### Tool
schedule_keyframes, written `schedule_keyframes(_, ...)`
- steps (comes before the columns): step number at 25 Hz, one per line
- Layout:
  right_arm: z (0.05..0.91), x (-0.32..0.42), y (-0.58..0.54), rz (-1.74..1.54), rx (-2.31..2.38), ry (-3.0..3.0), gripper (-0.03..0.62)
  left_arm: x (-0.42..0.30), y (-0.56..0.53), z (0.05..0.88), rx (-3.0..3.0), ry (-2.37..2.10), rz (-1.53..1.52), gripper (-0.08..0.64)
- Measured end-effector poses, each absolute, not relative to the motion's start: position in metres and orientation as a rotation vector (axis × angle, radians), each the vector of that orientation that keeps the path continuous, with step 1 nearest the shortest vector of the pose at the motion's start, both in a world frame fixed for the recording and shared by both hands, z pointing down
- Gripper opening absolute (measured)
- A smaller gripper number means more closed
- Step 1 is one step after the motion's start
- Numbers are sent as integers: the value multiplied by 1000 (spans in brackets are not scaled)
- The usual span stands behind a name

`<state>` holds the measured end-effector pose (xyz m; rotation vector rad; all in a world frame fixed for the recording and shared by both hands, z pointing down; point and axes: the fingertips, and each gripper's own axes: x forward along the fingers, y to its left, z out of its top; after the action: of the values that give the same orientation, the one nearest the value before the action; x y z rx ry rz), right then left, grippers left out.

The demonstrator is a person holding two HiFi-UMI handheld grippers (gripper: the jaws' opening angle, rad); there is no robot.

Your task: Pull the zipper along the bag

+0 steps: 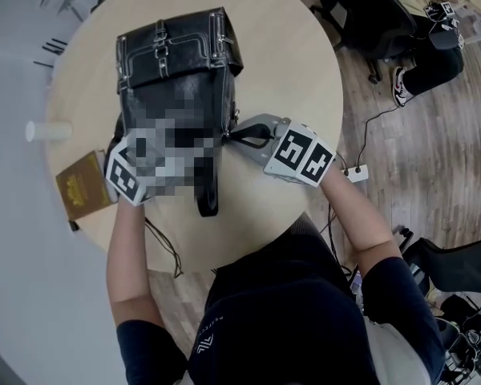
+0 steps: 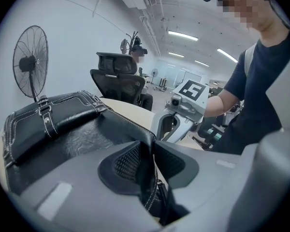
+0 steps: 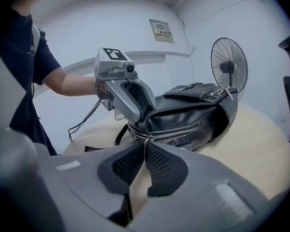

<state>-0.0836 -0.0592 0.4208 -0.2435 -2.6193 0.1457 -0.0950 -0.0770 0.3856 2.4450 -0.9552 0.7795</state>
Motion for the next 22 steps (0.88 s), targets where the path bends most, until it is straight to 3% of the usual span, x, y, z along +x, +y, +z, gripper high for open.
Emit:
schedule_keyframes(5,424,-82,-62,148,-174,-2637,14,-98,-75,384,2446,-985,729,112)
schedule_keyframes(8,426,-81,-63,170,-134,-2639,14,-105,-70,380,2447,-1022,720,48)
schedule_keyframes(10,426,-80,-63,179,-116,-2640,14,-117,-63,379,2435,-1059,715,48)
schedule_keyframes(22,425,-81,-64,197,41,-2621,14,-211,-24,372,2318,-1340,664,129)
